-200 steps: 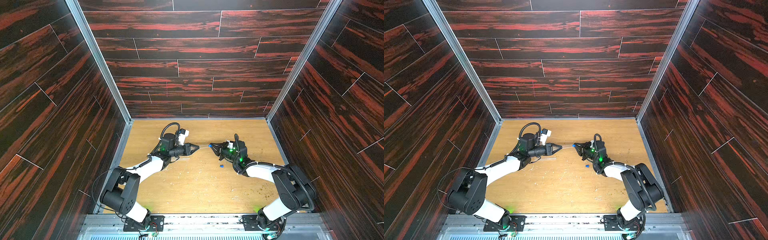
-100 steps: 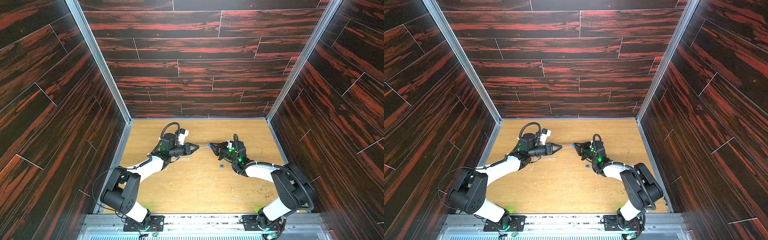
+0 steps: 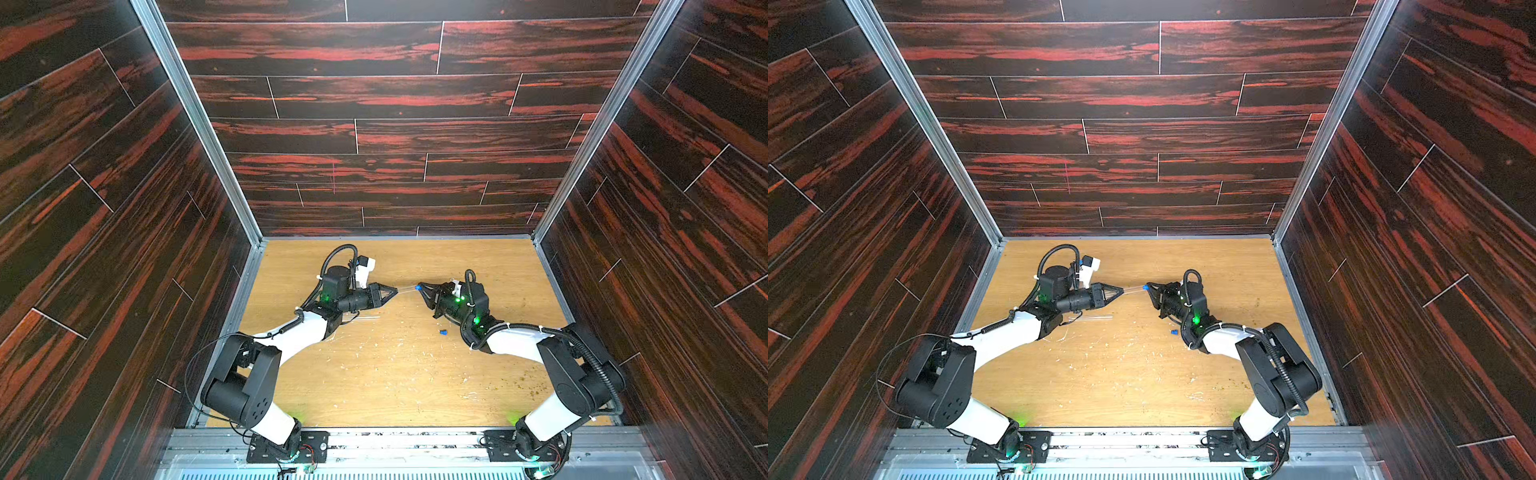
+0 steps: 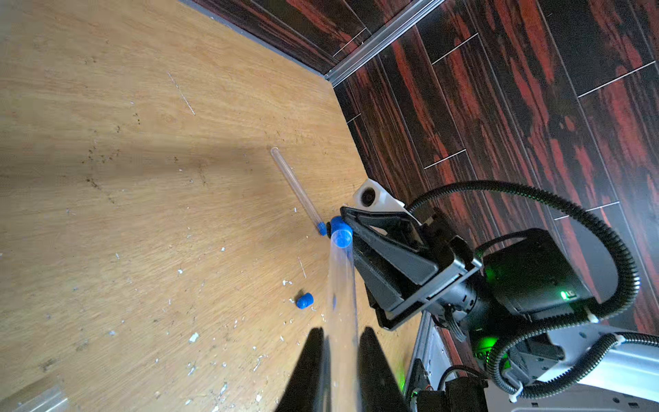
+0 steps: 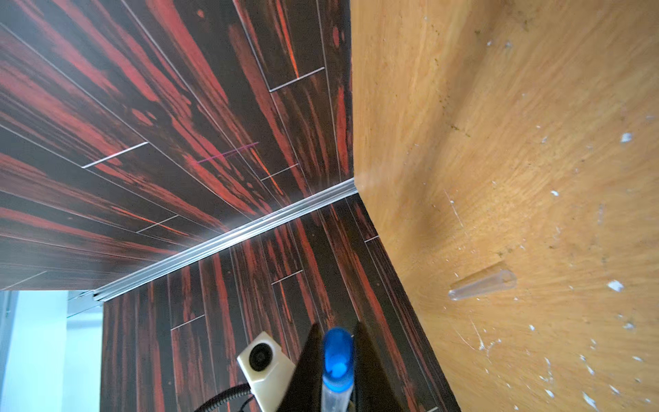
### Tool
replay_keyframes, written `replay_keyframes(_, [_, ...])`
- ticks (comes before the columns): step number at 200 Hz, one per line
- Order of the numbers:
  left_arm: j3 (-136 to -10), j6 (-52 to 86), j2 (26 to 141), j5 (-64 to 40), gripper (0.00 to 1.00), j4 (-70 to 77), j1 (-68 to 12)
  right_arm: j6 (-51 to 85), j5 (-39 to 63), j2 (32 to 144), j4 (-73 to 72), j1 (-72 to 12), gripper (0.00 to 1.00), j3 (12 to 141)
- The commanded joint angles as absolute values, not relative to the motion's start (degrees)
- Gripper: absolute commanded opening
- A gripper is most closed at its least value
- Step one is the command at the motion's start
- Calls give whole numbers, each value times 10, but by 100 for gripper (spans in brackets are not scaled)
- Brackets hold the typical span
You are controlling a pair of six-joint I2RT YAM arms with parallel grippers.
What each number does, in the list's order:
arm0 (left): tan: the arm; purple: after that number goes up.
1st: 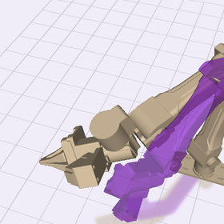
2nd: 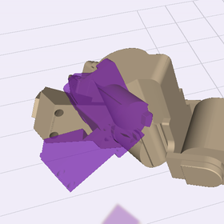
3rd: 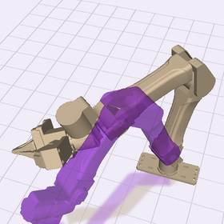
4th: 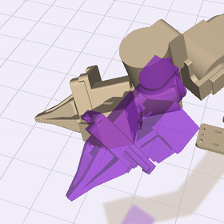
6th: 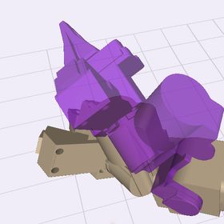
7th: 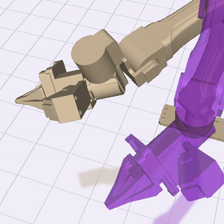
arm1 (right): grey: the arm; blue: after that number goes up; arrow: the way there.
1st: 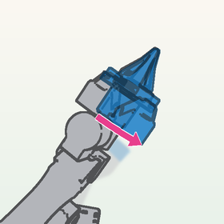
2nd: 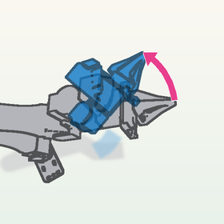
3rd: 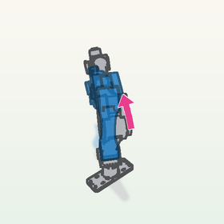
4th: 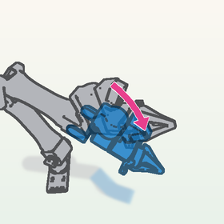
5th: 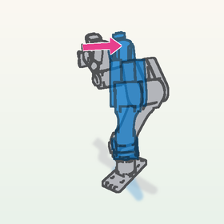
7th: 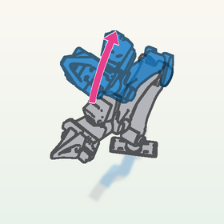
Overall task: Insert stoppers into test tubes
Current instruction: Insert the stopper into the test tube.
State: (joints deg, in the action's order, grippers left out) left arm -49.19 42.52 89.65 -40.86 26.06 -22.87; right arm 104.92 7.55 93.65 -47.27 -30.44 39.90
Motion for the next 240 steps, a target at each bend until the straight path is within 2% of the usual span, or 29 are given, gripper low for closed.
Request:
replay_keyframes(1, [-502, 435, 901, -413, 0, 289, -247, 1059, 112, 943, -505, -332, 16, 416])
replay_keyframes(240, [-499, 453, 906, -403, 0, 305, -252, 1071, 102, 964, -511, -366, 15, 443])
